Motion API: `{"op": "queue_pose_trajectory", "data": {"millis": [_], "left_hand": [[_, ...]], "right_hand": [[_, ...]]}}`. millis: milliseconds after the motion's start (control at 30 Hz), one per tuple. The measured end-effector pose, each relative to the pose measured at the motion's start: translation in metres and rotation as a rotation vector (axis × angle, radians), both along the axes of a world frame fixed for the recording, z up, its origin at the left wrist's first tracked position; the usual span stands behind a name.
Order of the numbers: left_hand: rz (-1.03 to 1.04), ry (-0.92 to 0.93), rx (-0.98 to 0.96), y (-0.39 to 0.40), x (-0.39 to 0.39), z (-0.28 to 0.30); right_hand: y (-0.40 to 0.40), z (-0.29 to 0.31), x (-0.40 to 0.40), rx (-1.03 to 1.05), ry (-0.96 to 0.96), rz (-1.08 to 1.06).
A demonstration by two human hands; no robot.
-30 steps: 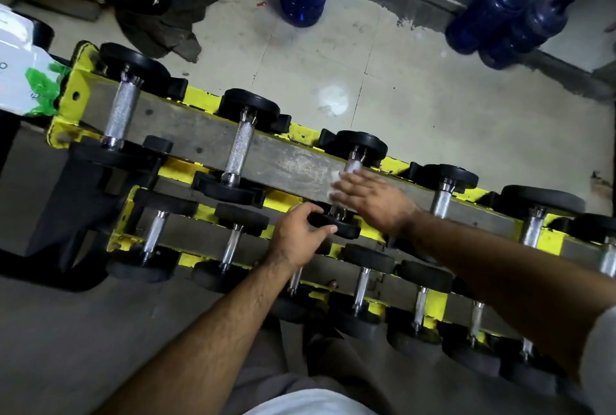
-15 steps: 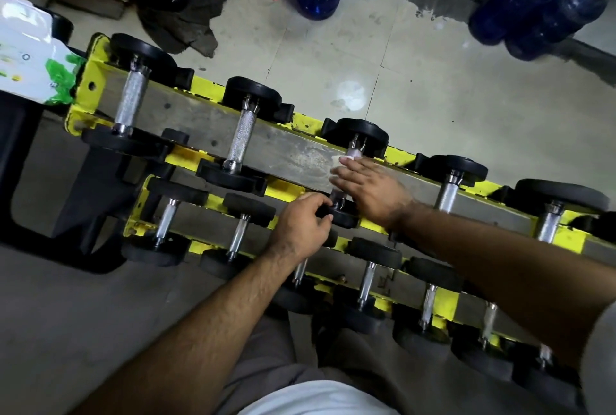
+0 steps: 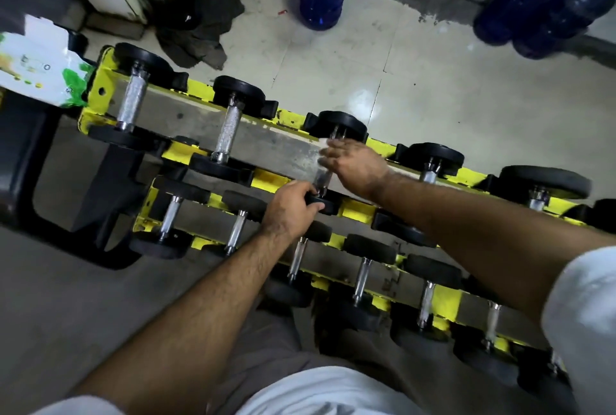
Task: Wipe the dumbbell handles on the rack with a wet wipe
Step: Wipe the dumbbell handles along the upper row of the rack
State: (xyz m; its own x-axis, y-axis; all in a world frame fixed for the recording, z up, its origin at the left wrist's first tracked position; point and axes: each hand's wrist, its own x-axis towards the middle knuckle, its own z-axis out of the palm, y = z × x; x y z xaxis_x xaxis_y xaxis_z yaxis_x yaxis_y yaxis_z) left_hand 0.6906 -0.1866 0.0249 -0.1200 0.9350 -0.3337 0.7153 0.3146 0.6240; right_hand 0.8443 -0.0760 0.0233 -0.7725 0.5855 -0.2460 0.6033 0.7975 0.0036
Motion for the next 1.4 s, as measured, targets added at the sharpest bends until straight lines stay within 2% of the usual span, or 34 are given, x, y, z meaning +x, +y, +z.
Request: {"op": "queue_pose_trajectory", "data": {"millis": [100, 267, 433, 567, 867, 1033, 1200, 1400], "left_hand": [[-0.027, 0.075, 0.011, -0.001, 0.008, 0.007], [-0.009, 0.212, 0.035, -0.009, 0.027, 0.024], [-0.035, 0.179, 0.091, -0.027, 0.061, 0.042], [-0.099, 0.191, 0.108, -0.042, 0.084, 0.052], [-0.218, 0.146, 0.119, -0.055, 0.12, 0.06], [-0.216, 0.135, 0.11, -0.059, 0.152, 0.059], [-0.182, 0.122, 0.08, -0.054, 0.185, 0.043], [-0.126, 0.162, 0.055, -0.048, 0.233, 0.02]], "right_hand": [[-0.017, 0.014, 0.002, -0.175, 0.046, 0.022], [-0.029, 0.035, 0.028, -0.261, 0.35, -0.291], [-0.041, 0.049, 0.062, -0.363, 0.552, -0.54], [-0.061, 0.058, 0.087, -0.407, 0.631, -0.654], [-0.108, 0.071, 0.137, -0.368, 0.654, -0.82], [-0.123, 0.074, 0.17, -0.335, 0.539, -0.73], [-0.109, 0.061, 0.2, -0.309, 0.579, -0.781], [-0.084, 0.031, 0.232, -0.274, 0.595, -0.692]]}}
